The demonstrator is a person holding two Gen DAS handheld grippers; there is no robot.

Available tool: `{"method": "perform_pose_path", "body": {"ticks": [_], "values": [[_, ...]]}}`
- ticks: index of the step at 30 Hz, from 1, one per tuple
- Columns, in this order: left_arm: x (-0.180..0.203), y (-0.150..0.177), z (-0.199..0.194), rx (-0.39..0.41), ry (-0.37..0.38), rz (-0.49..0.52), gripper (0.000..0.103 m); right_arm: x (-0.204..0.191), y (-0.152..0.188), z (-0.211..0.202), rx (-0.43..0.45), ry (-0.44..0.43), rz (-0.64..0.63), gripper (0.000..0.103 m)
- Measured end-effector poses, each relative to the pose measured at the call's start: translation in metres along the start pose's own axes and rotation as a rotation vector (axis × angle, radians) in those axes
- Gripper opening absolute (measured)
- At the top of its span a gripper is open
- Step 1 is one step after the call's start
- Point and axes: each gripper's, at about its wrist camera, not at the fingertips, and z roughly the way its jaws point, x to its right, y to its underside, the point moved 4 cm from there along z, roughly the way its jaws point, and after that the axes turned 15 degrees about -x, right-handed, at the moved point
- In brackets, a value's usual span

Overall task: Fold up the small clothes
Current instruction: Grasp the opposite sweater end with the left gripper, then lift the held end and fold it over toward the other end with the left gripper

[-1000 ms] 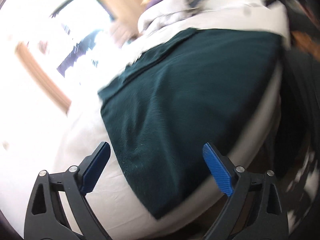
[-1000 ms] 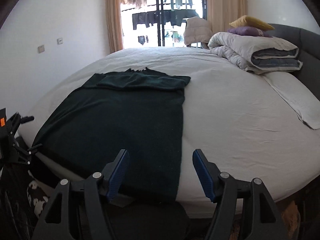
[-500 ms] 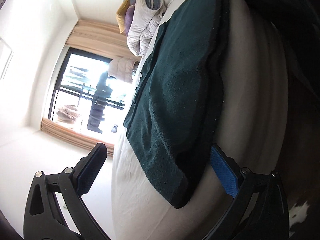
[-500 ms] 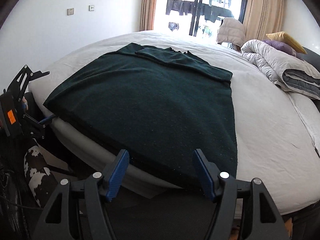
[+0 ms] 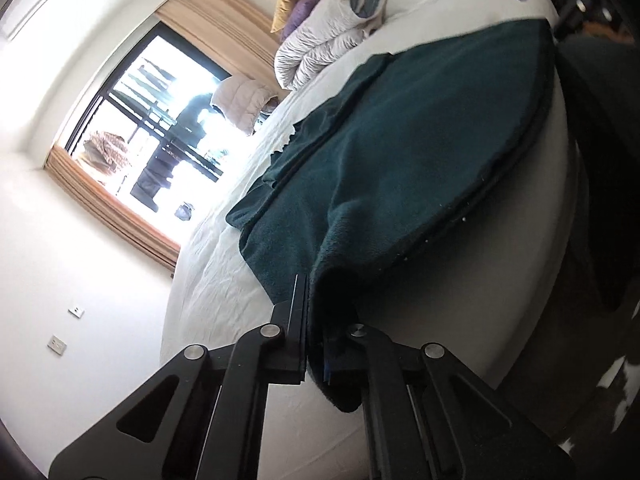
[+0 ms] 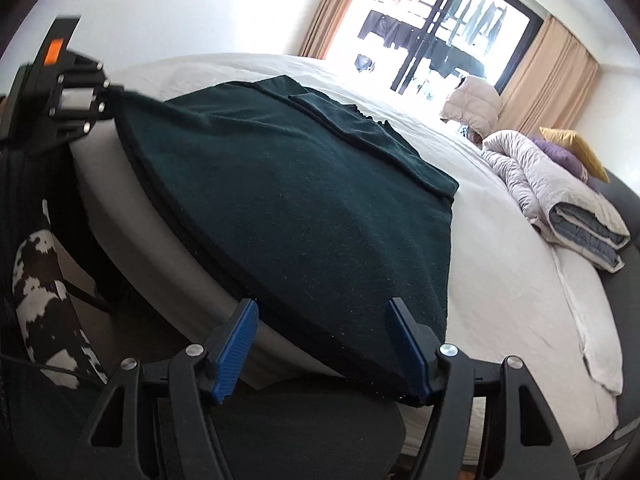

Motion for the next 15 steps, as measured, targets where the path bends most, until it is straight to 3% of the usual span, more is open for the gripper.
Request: {"method": "perform_pose_path", "body": {"ticks": [5,9,14,15], "values": [[-0.034,-0.013,-0.021,0.027,0.055,-0.118,0.004,-0.012,0.002,0.013,-0.034,0.154,-0.128,0.067],[-0.051,-0.025,-0.036,0.046,0.087,-0.18,0.004,-0.018,0.0,0.021,-0.049,0.215,-0.189,0.066],[-0.068,-0.041,-0.051,0.076,0.088,-0.213,0.004,-0.01,0.002,0.041,-0.134,0.308,-0.206,0.059],[-0.07,-0.043,-0.05,0.078,0.087,-0.213,0.004,-0.005,0.004,0.044,-0.152,0.314,-0.196,0.053]]}}
